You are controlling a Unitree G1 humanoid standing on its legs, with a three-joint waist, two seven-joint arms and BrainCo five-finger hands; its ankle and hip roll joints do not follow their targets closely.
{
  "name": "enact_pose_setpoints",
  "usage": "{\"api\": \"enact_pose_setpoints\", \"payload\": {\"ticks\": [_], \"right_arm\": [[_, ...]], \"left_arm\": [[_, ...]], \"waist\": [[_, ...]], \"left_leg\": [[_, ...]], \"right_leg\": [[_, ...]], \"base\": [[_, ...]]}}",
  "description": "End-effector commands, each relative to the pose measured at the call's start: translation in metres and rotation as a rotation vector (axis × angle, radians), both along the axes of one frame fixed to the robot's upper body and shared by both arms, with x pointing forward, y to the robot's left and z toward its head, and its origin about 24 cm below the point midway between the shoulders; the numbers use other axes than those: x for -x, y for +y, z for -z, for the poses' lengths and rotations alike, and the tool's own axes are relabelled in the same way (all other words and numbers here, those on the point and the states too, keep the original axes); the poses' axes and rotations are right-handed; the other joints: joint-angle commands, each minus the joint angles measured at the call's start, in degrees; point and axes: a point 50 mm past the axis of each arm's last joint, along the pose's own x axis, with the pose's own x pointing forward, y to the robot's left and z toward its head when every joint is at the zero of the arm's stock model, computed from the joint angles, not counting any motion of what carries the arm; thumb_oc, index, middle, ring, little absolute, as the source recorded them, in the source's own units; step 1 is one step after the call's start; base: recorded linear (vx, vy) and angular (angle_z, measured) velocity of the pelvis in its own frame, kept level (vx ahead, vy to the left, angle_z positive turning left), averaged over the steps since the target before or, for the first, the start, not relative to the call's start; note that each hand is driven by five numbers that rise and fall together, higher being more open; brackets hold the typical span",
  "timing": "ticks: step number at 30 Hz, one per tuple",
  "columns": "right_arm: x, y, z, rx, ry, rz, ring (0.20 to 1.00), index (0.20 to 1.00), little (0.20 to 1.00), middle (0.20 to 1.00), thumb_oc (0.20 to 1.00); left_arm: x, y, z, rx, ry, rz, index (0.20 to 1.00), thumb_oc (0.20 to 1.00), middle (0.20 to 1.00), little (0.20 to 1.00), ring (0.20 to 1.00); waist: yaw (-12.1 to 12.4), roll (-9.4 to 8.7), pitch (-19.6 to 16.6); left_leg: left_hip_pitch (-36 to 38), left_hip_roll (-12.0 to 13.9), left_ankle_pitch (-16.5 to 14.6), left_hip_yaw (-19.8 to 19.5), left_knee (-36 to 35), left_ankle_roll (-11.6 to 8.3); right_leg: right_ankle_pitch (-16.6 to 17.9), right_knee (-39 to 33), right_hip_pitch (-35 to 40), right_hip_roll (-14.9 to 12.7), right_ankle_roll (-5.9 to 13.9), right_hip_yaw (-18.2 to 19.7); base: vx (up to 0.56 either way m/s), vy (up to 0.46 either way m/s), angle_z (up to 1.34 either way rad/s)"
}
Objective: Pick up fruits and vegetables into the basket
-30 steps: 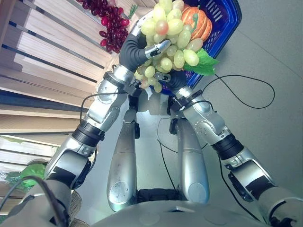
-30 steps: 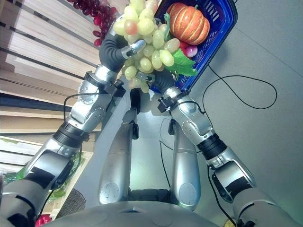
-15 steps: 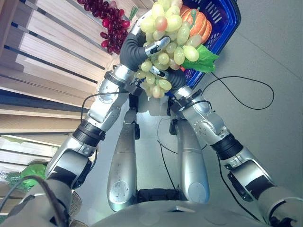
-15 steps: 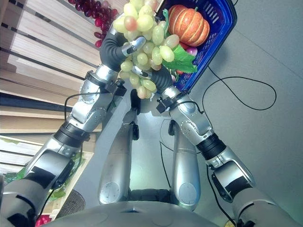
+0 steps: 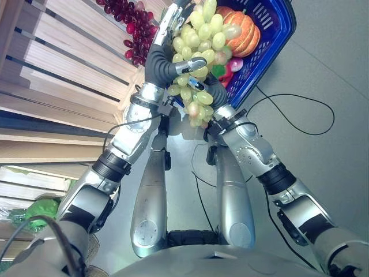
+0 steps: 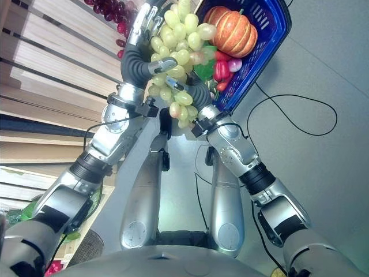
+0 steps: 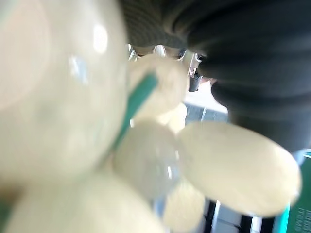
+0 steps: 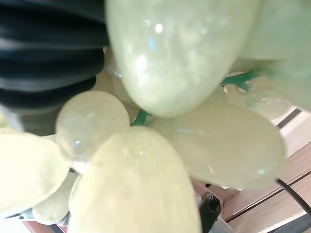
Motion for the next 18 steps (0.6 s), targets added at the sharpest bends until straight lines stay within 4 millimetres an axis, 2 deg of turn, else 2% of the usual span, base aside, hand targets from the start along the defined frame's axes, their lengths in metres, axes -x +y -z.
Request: {"api": "enact_pose_setpoints", "payload": {"ticks": [1, 6, 7, 9, 10, 18], "right_arm": [[0.012, 0.004, -0.036, -0.158, -0.153, -0.042, 0.200, 0.200, 0.200, 0.200, 0.200], [0.006, -0.005, -0.034, -0.167, -0.145, 0.020, 0.200, 0.200, 0.200, 0.200, 0.200], [0.002, -0.010, -0.032, -0.166, -0.133, 0.056, 0.200, 0.200, 0.200, 0.200, 0.200], [-0.002, -0.017, -0.030, -0.157, -0.123, 0.103, 0.200, 0.200, 0.200, 0.200, 0.200], [-0.009, -0.025, -0.028, -0.142, -0.105, 0.151, 0.200, 0.200, 0.200, 0.200, 0.200], [-0.041, -0.057, -0.019, -0.011, -0.027, 0.391, 0.200, 0.200, 0.200, 0.200, 0.200]], "left_arm": [[0.019, 0.008, -0.020, 0.120, -0.193, -0.140, 1.000, 1.000, 1.000, 1.000, 1.000], [0.011, 0.031, -0.018, 0.156, -0.218, -0.381, 1.000, 1.000, 1.000, 1.000, 1.000], [0.007, 0.040, -0.016, 0.139, -0.243, -0.494, 1.000, 1.000, 1.000, 1.000, 1.000], [0.002, 0.049, -0.015, 0.098, -0.266, -0.608, 1.000, 1.000, 1.000, 1.000, 1.000], [-0.004, 0.060, -0.016, 0.062, -0.288, -0.709, 1.000, 1.000, 1.000, 1.000, 1.000], [-0.032, 0.096, -0.017, -0.111, -0.287, -1.010, 1.000, 1.000, 1.000, 1.000, 1.000]], "waist": [[-0.42, 2.41, -1.85], [-0.26, 2.57, -1.85], [-0.21, 2.58, -1.85], [-0.16, 2.67, -1.85], [-0.15, 2.82, -1.85], [-0.10, 3.66, -1.85]], "left_leg": [[-1.67, -0.86, -2.50, -1.06, 3.95, 1.89], [-1.69, -0.85, -2.63, -1.16, 4.18, 1.62], [-1.66, -0.87, -2.66, -1.18, 4.26, 1.50], [-1.87, -0.79, -2.76, -1.14, 4.59, 1.31], [-1.87, -0.75, -2.77, -1.10, 4.68, 1.11], [-1.73, -0.30, -2.90, -0.42, 5.19, 0.38]], "right_leg": [[3.92, -6.54, 4.91, -1.41, 3.89, -0.45], [3.54, -6.25, 4.91, -1.52, 3.80, -0.57], [3.38, -6.05, 4.87, -1.51, 3.75, -0.61], [3.16, -5.61, 4.57, -1.57, 3.72, -0.62], [3.03, -5.44, 4.49, -1.57, 3.69, -0.57], [2.45, -4.53, 4.25, -1.81, 3.49, -0.41]], "base": [[0.00, 0.000, 0.00], [0.00, 0.000, 0.00], [0.00, 0.000, 0.00], [0.00, 0.000, 0.00], [0.01, 0.033, 0.00], [0.01, 0.048, -0.02]]}}
